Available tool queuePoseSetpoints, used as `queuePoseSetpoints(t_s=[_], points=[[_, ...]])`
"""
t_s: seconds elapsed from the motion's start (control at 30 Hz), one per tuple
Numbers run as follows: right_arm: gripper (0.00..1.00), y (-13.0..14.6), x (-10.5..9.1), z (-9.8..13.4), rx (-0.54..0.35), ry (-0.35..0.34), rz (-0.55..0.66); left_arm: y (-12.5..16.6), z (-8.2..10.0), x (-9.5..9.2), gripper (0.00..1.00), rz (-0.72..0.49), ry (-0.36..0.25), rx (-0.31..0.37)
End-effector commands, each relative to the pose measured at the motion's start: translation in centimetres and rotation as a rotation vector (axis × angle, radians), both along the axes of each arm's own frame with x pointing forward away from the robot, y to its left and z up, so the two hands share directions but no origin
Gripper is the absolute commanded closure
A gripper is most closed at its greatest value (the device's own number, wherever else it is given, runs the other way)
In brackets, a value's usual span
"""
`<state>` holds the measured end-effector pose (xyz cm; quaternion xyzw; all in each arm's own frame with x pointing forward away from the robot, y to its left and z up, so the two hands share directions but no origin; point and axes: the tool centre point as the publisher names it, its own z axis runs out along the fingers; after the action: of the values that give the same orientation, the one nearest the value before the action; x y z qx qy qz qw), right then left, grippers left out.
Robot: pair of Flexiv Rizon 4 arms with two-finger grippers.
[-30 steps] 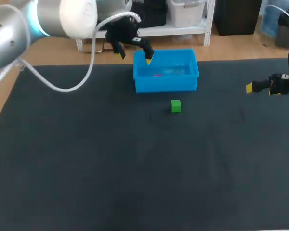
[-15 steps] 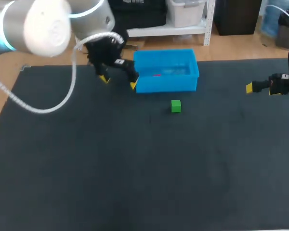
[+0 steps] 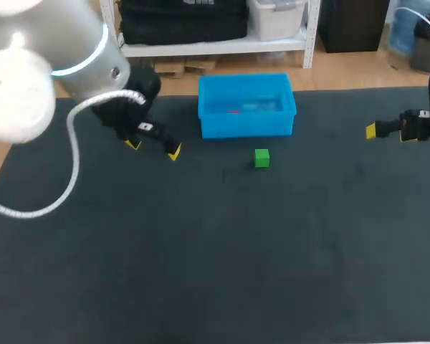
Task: Use the left arm to pick the red cube and place it into the blue plastic box first, then use the right arm to grasp the green cube and put it into the same blue plastic box after the first action is fully finished.
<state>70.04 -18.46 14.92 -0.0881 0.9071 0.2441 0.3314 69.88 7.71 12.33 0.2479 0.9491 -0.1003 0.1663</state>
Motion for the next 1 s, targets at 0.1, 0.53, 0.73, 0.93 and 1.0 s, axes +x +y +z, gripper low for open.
queuePoseSetpoints(t_s=[0.1,0.53,0.73,0.93,1.0], points=[[0.00,0.0,0.0,0.0,-0.001,0.001,0.000,1.2,-0.6,-0.7,0.00,0.025,-0.256,-0.213],[0.00,0.0,0.0,0.0,-0.001,0.001,0.000,1.6,-0.5,0.5,0.00,-0.036,-0.200,-0.239],[0.00,0.0,0.0,0.0,-0.001,0.001,0.000,2.1,-0.4,0.9,0.00,-0.051,-0.186,-0.245],[0.00,0.0,0.0,0.0,-0.001,0.001,0.000,2.3,-0.4,0.9,0.00,-0.053,-0.164,-0.225],[0.00,0.0,0.0,0.0,-0.001,0.001,0.000,2.3,-0.4,0.9,0.00,-0.053,-0.164,-0.225]])
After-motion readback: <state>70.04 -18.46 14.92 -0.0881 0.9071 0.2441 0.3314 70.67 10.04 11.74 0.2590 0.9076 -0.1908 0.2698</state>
